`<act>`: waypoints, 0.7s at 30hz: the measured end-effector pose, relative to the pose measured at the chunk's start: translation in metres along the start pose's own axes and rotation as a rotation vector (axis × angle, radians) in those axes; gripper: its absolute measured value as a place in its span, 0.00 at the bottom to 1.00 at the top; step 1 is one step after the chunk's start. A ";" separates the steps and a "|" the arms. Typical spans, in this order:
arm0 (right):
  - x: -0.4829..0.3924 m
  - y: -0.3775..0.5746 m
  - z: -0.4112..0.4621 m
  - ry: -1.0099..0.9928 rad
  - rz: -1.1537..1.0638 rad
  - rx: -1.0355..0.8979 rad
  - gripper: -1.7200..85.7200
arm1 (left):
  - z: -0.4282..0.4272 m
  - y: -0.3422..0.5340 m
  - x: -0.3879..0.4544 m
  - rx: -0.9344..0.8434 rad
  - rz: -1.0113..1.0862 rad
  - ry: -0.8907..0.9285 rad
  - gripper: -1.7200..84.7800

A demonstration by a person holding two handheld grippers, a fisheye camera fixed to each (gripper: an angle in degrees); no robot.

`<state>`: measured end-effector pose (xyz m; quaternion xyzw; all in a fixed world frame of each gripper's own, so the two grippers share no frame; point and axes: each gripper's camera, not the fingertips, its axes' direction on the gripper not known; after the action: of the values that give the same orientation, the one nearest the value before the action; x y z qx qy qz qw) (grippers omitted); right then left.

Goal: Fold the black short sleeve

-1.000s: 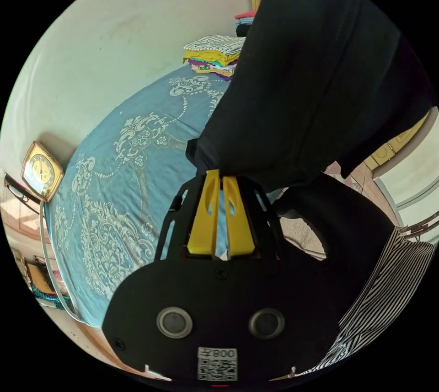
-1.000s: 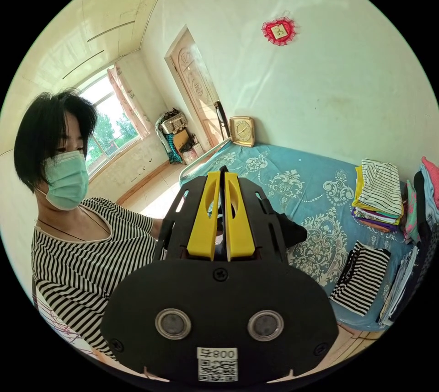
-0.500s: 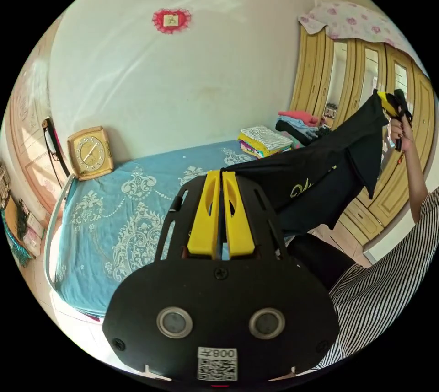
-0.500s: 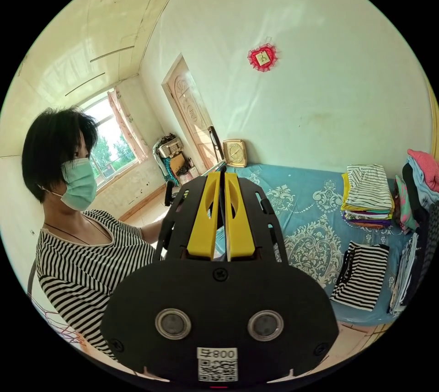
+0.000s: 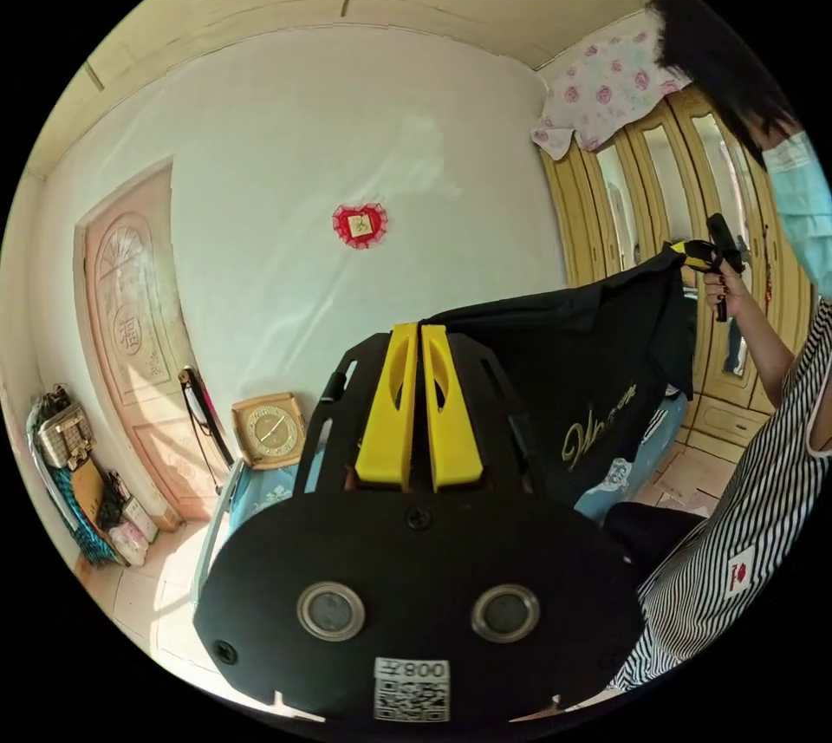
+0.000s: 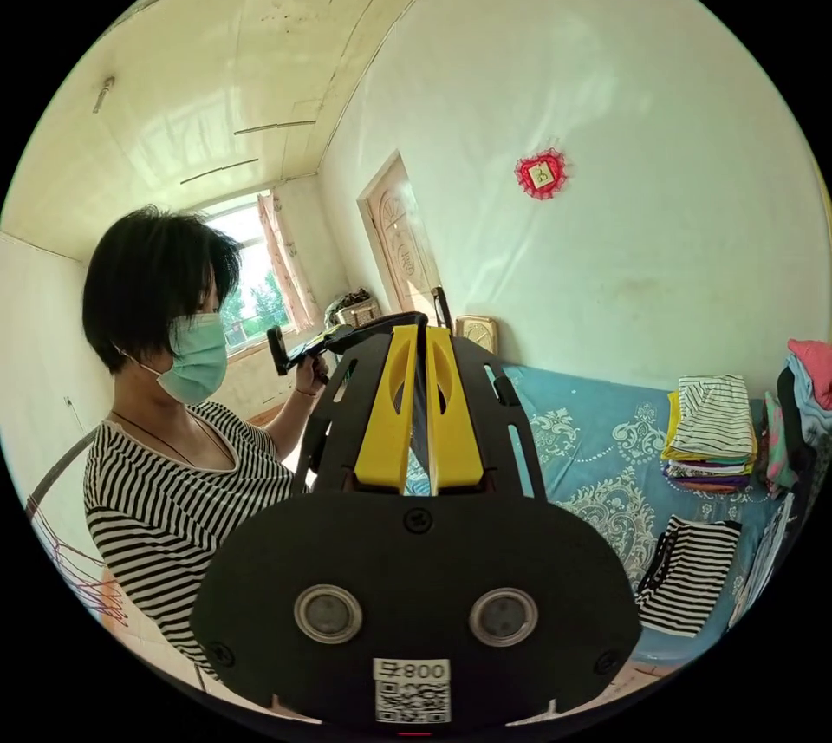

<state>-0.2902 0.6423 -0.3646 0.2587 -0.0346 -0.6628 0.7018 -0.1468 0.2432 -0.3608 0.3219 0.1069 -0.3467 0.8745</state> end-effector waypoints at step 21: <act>0.109 -0.077 0.082 0.098 -0.031 -0.132 0.04 | 0.121 -0.027 -0.086 -0.182 0.047 -0.110 0.03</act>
<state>-0.3798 0.5136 -0.3576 0.2445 0.0475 -0.6611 0.7077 -0.2326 0.1972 -0.2457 0.2243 0.0821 -0.3319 0.9126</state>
